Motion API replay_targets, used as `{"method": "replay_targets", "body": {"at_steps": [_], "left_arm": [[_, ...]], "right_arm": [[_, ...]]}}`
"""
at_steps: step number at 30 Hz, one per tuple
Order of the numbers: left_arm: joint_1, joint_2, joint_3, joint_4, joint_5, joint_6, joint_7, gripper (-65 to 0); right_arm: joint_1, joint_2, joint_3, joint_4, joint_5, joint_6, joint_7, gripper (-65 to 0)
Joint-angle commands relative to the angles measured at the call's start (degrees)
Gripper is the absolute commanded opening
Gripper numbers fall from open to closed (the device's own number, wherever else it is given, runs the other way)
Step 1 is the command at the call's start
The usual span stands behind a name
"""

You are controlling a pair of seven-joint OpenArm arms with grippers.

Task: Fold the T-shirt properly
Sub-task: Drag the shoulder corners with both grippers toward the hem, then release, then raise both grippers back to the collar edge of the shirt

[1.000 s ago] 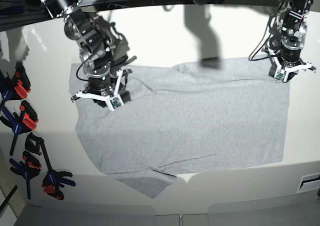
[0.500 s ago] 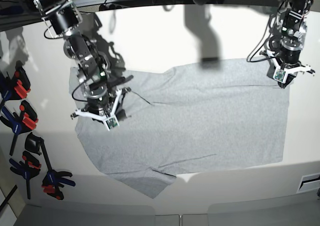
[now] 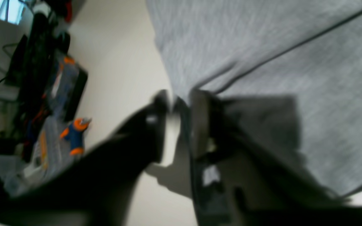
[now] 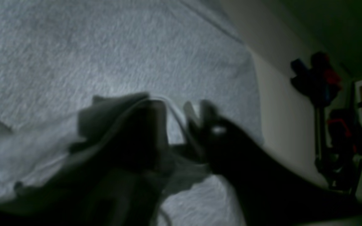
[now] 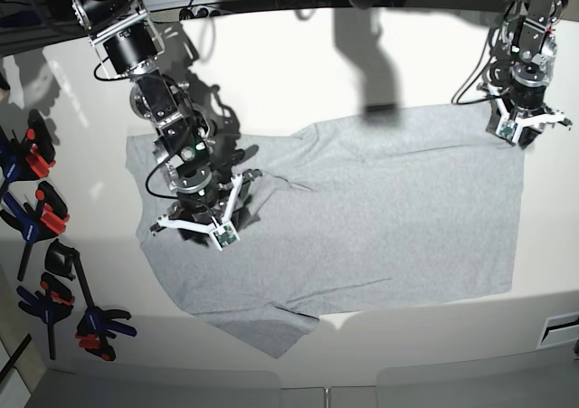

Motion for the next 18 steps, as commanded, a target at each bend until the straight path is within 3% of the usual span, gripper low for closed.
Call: {"method": "replay_targets", "body": {"at_steps": [1, 6, 11, 15, 18], "left_arm": [[-0.48, -1.01, -0.39, 0.63, 1.33, 0.98, -0.24, -44.3], [-0.94, -1.01, -0.39, 0.63, 2.47, 1.01, -0.22, -41.8], [-2.47, -0.98, -0.39, 0.72, 2.40, 1.14, 2.75, -41.8], [-2.71, -0.98, -0.39, 0.85, 1.75, 1.18, 3.23, -41.8], [-2.67, -0.96, -0.39, 1.77, -3.52, 1.18, 5.29, -41.8]], "right_arm": [[1.55, 0.44, 0.42, 0.94, -0.70, -0.74, 1.99, -31.9], [1.53, 0.42, 0.42, 0.94, -0.66, -1.29, 0.76, -29.2], [1.49, 0.44, 0.42, 0.96, -0.57, -1.27, -8.39, -29.3], [0.46, 1.20, 0.48, 0.96, 6.14, -1.68, -3.26, -29.5], [0.26, 0.28, 2.36, 0.96, 9.46, -1.53, -3.67, -29.5]]}}
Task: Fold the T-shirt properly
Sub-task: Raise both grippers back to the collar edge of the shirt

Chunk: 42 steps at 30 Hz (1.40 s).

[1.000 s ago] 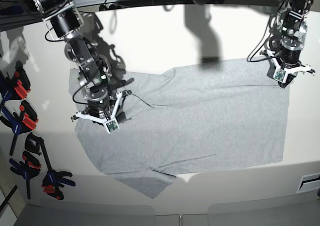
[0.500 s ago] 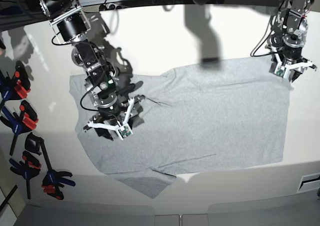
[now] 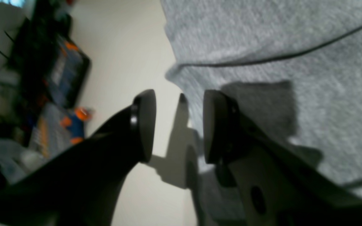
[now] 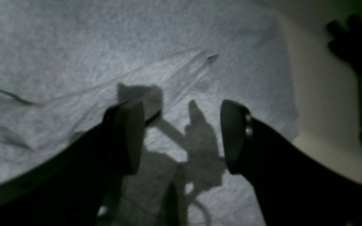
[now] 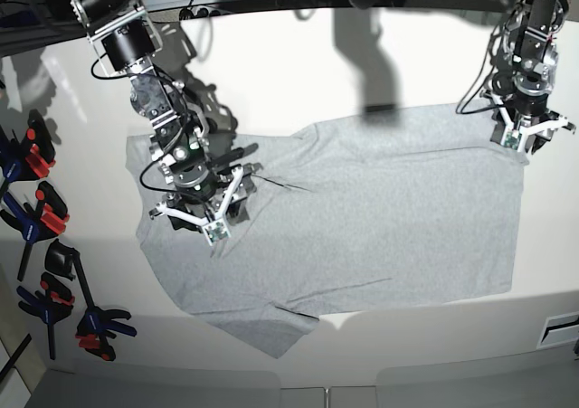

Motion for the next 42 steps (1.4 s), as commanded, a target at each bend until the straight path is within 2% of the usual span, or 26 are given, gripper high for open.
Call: {"method": "replay_targets", "body": {"at_steps": [1, 2, 4, 6, 8, 11, 14, 16, 22, 29, 33, 42], "left_arm": [[-0.33, -0.94, -0.39, 1.66, -1.18, 1.11, -0.09, -41.8], [-0.33, -0.79, -0.42, 2.40, -3.02, 1.29, 0.83, -41.8], [-0.31, 0.96, -0.72, 3.82, -4.87, 3.72, 2.14, -41.8], [-0.31, 4.28, -1.73, 5.09, -4.90, 4.72, 2.43, -41.8], [-0.28, 8.35, -3.19, 6.03, -7.06, 4.70, 2.43, -41.8], [-0.26, 13.44, -5.27, 5.84, -12.68, 4.48, 2.43, -41.8], [-0.15, 16.37, -7.08, 4.66, -13.22, 4.22, 2.82, -41.8], [-0.15, 17.27, -8.02, 3.61, -13.27, 2.80, 4.42, -41.8], [1.09, 17.62, -8.00, 3.23, -15.39, -2.84, 15.82, -41.8], [6.51, 17.57, -8.02, 3.26, -15.02, -3.69, 15.87, -41.8], [10.84, 17.57, -8.02, 3.26, -11.43, -3.69, 15.67, -41.8], [20.81, 17.59, -8.02, 4.61, -11.26, -3.67, 15.10, -41.8]], "right_arm": [[1.31, -0.02, 1.66, 0.96, 0.37, -0.35, 0.96, -29.5], [1.18, -0.37, 3.04, 0.96, 1.36, 0.20, 0.92, -29.5], [0.44, -0.87, 6.38, 0.96, 4.37, 2.01, 0.94, -29.5], [-0.96, -1.49, 10.40, 0.96, 6.69, 6.19, 1.09, -29.5], [-3.13, -1.99, 13.99, 0.96, 7.21, 8.81, 1.42, -29.5], [-7.17, -2.25, 18.18, 0.96, 6.95, 10.64, 2.84, -29.5], [-10.99, -2.25, 20.35, 0.94, 6.03, 12.92, 3.37, -29.5], [-13.29, -2.23, 20.41, 0.94, 5.27, 14.01, 3.08, -29.5], [-18.86, -2.25, 20.35, 0.96, 3.91, 14.12, 2.01, -29.5], [-25.68, -2.23, 20.41, 3.61, 1.18, 12.79, -1.44, -29.5], [-31.95, -2.25, 20.41, 8.66, 1.42, 11.45, -3.17, -29.5], [-45.55, -2.23, 20.41, 20.31, 0.13, 8.94, -4.68, -29.5]]}}
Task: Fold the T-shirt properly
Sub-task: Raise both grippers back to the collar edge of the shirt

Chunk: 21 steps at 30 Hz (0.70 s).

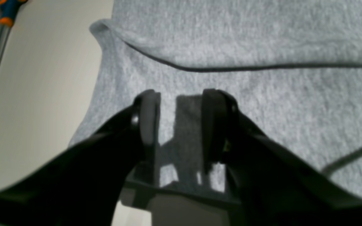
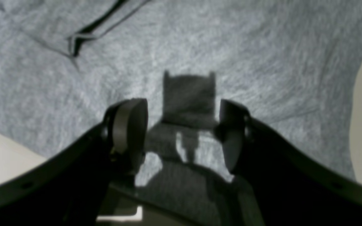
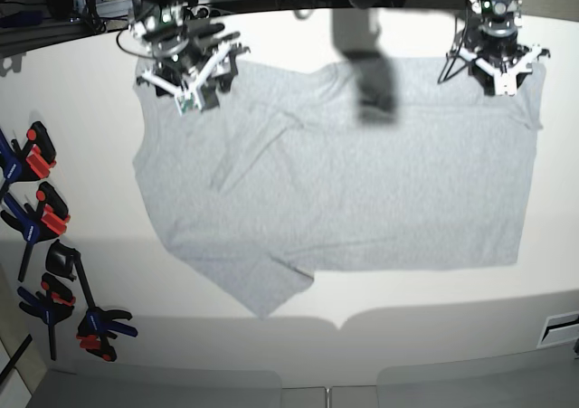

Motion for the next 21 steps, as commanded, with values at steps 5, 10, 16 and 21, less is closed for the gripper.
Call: {"method": "replay_targets", "body": {"at_steps": [5, 10, 16, 21], "left_arm": [[7.52, 0.48, 0.70, 2.69, -2.03, -2.49, 16.22, -41.8], [10.64, 0.48, 0.70, 8.66, 2.03, -2.47, 16.20, -41.8], [10.84, 0.48, 0.70, 11.45, 2.91, -2.47, 14.03, -41.8], [10.75, 0.48, 0.70, 13.16, 4.55, -1.22, 13.99, -41.8]], "right_arm": [[-4.94, 0.48, -0.31, 4.55, -5.51, -1.03, -8.31, -29.5], [-8.09, 0.48, -0.07, 8.39, -9.55, -1.09, -9.97, -29.5], [-8.35, 0.48, 2.21, 8.98, -10.34, -1.25, -9.27, -29.5], [-8.37, 0.48, 2.62, 9.01, -10.32, -1.25, -8.00, -29.5]]}}
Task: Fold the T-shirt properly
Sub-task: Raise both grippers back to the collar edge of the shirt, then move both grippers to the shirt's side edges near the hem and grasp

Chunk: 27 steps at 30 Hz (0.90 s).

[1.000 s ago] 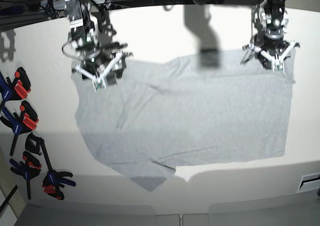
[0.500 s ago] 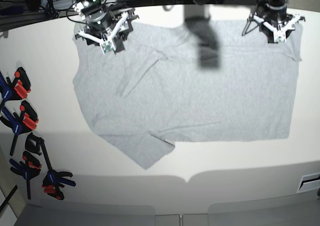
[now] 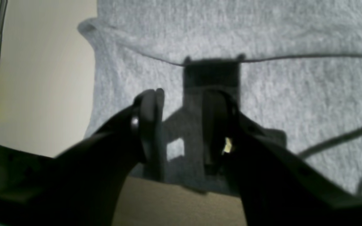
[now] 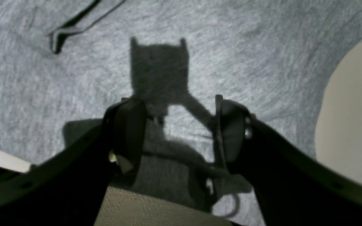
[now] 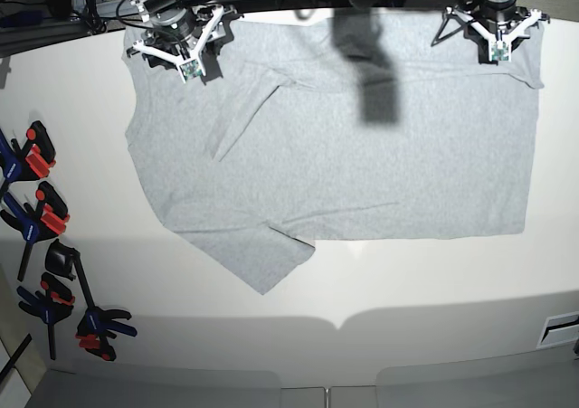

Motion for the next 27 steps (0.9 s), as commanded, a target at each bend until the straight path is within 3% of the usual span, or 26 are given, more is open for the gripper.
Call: {"method": "replay_targets", "body": {"at_steps": [1, 5, 12, 19, 24, 27], "left_arm": [[1.07, 0.13, 0.37, 0.85, -0.13, -0.37, 2.19, -41.8], [1.09, 0.13, 0.37, 3.91, 4.04, 1.95, 2.19, -41.8], [1.05, 0.13, 0.37, 7.89, 8.63, 1.97, 1.73, -41.8], [-0.02, 0.11, 0.37, 8.04, 9.38, 1.95, 1.79, -41.8], [-3.10, 0.13, 0.37, 8.04, 17.77, 1.97, 1.51, -41.8], [-4.72, 0.13, 0.37, 8.04, 22.40, 2.16, -1.53, -41.2]], "right_arm": [[-0.33, 0.48, 0.35, 0.37, -1.07, -0.07, -0.55, -29.5], [-0.13, 0.48, 0.35, 0.37, -1.09, -0.07, -0.24, -29.5], [0.85, 0.48, 0.35, 0.63, -1.09, -0.07, 0.04, -29.5], [2.40, 0.48, 0.35, 1.09, -1.11, -0.04, 0.26, -29.5], [4.17, 0.48, 0.35, 1.33, -1.11, -0.04, 0.63, -29.5], [5.38, 0.48, 0.35, 1.33, -1.09, -0.04, 0.83, -29.5]]}}
